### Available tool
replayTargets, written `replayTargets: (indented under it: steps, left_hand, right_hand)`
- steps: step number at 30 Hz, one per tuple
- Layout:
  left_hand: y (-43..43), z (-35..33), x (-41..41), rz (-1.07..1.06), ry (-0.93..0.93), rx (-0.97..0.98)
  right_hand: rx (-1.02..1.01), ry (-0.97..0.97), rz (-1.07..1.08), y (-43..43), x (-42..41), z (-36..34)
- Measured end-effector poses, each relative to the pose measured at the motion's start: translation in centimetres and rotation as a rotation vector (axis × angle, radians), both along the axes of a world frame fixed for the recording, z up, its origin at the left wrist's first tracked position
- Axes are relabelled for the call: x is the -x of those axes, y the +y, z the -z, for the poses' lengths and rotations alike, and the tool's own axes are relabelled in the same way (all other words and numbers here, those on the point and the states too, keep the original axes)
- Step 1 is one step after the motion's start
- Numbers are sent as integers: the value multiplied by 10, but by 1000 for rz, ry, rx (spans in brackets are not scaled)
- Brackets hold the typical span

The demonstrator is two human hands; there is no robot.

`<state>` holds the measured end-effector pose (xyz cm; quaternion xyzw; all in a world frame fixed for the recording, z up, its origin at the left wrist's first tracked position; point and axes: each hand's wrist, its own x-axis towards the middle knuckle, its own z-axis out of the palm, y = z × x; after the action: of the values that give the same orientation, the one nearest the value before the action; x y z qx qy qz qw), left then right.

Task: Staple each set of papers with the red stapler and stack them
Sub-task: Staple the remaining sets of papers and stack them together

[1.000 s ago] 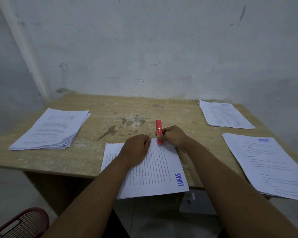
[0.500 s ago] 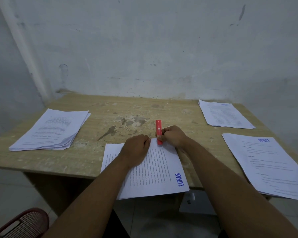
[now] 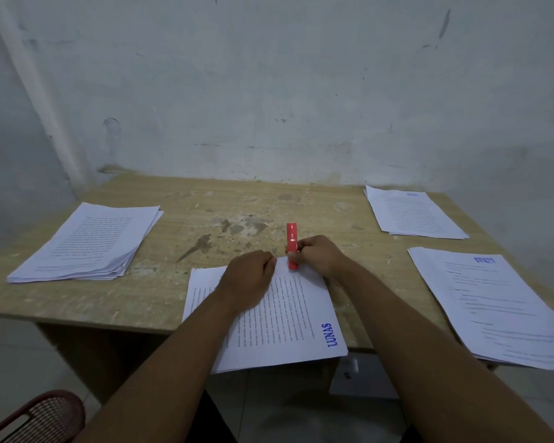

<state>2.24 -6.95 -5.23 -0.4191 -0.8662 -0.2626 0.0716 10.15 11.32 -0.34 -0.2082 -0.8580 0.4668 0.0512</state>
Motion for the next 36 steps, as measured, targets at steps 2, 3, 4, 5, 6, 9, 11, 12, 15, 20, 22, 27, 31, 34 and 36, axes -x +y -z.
replayTargets:
  steps: [2,3,4,5,6,9,11,12,15,20,22,27,31,34,36]
  left_hand:
    - [0,0,0,5,4,-4]
    - [0,1,0,5,9,-6]
    - [0,1,1,4,11,-9]
    - [-1,1,1,5,9,-13]
    - [-1,1,0,10,5,-19]
    - [-2,0,-1,22,-6,-35]
    - [-3,-2,-2,28,-14,-46]
    - [-3,-2,-2,30,-28,-58]
    - [-7,0,0,30,-87,-91]
    - [-9,1,2,33,-147,-125]
    - [-9,1,3,64,-153,-164]
    - [-14,-8,-1,187,-141,-353]
    - [-16,-14,-6,218,20,-419]
    - [-18,-13,-7,185,149,-389]
    - [-19,-14,-11,169,212,-379]
  right_hand:
    - [44,-1,8,2,-1,1]
    - [70,-2,14,3,-2,1]
    - [102,-1,22,4,-2,1]
    - [141,7,32,5,-4,1]
    - [188,22,45,6,-5,2]
    - [349,85,95,8,-10,6]
    - [442,119,98,6,-14,5]
    - [476,136,110,5,-16,5]
    - [610,197,217,6,-21,8]
    - [852,261,314,14,-36,6]
    - [787,259,305,12,-41,8]
    - [497,325,56,1,-59,18]
    - [381,357,16,4,-63,20]
    - [371,345,10,0,-64,18]
    - [388,347,5,0,-65,17]
